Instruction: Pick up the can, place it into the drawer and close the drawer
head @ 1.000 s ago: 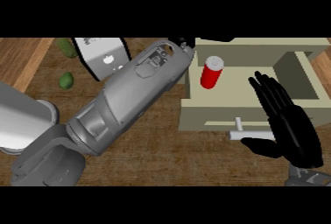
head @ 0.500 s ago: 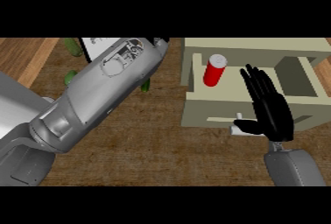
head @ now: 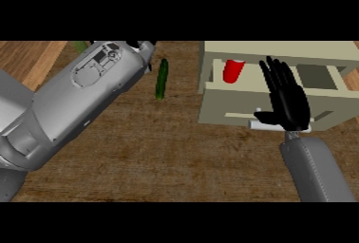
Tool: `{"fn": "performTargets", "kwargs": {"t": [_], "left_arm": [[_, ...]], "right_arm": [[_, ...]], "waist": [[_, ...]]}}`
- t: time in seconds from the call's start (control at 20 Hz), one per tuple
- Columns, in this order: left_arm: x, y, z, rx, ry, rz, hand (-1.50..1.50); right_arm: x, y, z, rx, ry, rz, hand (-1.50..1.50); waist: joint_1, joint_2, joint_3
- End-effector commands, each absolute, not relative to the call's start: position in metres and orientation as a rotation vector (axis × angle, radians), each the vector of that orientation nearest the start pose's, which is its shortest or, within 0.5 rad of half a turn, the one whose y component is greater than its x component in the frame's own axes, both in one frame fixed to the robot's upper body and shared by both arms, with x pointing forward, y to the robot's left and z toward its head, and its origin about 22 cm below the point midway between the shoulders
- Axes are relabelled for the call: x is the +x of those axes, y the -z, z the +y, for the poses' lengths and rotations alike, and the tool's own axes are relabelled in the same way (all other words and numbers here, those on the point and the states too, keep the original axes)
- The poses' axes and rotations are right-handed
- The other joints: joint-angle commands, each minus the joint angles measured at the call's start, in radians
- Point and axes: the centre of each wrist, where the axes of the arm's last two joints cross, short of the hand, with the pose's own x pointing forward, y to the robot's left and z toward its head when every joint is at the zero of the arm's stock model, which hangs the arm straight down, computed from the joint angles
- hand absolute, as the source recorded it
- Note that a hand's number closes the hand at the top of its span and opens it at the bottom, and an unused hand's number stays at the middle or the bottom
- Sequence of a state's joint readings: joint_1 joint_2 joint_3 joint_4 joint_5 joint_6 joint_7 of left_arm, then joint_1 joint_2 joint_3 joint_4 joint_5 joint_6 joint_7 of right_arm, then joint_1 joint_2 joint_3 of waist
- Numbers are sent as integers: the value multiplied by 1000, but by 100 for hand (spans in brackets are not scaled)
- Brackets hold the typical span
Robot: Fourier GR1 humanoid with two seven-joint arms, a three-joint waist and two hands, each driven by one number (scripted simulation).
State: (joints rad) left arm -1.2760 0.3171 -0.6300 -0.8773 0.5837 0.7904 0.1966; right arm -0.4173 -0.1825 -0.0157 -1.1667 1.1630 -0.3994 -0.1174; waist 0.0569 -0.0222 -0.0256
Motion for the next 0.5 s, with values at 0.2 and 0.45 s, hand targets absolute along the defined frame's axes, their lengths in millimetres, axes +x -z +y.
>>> {"fn": "performTargets", "kwargs": {"t": [0.2,0.45], "left_arm": [[406,-216,99,221,48,-1737,-150],[398,-206,120,250,67,-1731,-150]], "right_arm": [[373,-3,-228,-1274,-885,-1639,-150],[399,-17,-218,-1309,-865,-1662,-150]], "waist": [[21,34,28],[20,33,27]]}}
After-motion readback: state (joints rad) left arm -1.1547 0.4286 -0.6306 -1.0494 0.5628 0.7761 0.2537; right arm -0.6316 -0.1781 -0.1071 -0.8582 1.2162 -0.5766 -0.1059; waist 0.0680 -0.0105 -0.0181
